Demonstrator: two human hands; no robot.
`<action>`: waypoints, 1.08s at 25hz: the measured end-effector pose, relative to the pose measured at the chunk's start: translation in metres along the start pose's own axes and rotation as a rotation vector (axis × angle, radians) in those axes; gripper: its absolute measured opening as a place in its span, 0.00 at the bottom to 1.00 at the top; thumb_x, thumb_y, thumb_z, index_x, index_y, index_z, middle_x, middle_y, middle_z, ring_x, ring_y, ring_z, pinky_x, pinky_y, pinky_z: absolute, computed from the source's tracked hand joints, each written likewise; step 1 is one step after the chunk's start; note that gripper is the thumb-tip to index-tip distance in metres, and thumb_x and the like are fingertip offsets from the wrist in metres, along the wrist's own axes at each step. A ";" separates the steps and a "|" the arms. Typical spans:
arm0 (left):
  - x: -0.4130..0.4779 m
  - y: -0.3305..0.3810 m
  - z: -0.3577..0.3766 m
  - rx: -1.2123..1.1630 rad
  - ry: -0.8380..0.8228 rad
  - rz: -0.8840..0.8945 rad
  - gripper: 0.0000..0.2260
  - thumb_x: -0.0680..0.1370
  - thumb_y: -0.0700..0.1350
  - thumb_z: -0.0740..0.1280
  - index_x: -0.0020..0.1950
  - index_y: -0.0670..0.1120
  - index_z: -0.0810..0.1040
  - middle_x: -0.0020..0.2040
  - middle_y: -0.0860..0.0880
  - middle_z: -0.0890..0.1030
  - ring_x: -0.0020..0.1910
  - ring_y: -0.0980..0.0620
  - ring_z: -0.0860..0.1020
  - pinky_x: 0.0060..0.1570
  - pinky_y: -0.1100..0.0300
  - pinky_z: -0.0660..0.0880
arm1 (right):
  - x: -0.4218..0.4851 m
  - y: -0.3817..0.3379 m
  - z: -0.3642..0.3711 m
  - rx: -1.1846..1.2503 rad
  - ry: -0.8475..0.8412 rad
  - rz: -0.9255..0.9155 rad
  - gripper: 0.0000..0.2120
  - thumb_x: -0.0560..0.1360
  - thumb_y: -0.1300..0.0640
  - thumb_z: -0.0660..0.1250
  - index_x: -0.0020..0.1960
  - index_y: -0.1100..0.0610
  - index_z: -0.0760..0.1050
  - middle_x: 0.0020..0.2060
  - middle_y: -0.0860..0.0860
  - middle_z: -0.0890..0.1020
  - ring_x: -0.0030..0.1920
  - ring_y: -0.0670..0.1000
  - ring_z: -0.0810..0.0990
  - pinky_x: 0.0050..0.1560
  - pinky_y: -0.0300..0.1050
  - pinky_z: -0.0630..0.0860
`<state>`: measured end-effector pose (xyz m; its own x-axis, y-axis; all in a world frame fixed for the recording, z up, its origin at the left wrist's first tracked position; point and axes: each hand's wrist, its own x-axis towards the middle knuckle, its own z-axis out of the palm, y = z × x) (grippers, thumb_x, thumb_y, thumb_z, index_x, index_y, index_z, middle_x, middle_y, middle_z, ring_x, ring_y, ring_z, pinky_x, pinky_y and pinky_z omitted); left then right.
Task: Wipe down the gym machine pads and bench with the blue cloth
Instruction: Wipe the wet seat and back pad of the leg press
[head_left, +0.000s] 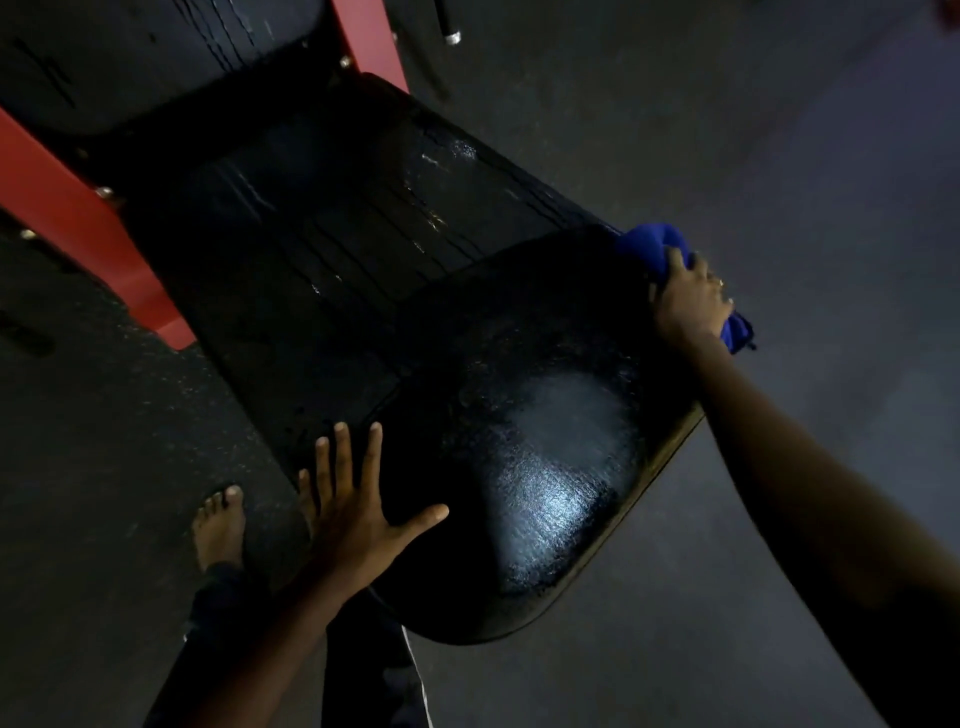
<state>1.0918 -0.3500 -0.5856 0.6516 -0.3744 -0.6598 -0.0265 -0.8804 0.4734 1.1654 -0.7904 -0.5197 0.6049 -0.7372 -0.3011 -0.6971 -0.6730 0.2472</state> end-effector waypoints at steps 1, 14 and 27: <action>0.000 -0.001 0.000 -0.001 0.004 -0.001 0.57 0.58 0.86 0.46 0.79 0.59 0.35 0.80 0.47 0.33 0.78 0.46 0.32 0.75 0.41 0.38 | -0.015 0.005 0.002 -0.006 0.019 0.009 0.25 0.80 0.50 0.61 0.75 0.51 0.61 0.73 0.62 0.65 0.69 0.69 0.68 0.65 0.76 0.65; 0.000 0.001 0.000 0.005 -0.004 0.000 0.58 0.58 0.85 0.48 0.80 0.58 0.36 0.80 0.46 0.35 0.78 0.45 0.33 0.75 0.41 0.38 | -0.012 0.030 0.005 0.014 0.058 0.055 0.27 0.79 0.49 0.62 0.76 0.50 0.60 0.73 0.61 0.66 0.70 0.67 0.67 0.65 0.74 0.66; 0.000 0.004 -0.004 0.054 -0.002 -0.033 0.58 0.57 0.85 0.46 0.79 0.58 0.35 0.80 0.47 0.36 0.79 0.46 0.35 0.76 0.41 0.40 | 0.015 0.004 0.008 0.074 0.086 0.186 0.25 0.80 0.46 0.60 0.75 0.53 0.62 0.69 0.61 0.70 0.69 0.66 0.69 0.68 0.71 0.63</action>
<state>1.0946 -0.3519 -0.5812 0.6514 -0.3452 -0.6757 -0.0461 -0.9069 0.4189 1.1686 -0.8032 -0.5305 0.4913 -0.8531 -0.1756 -0.8245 -0.5206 0.2220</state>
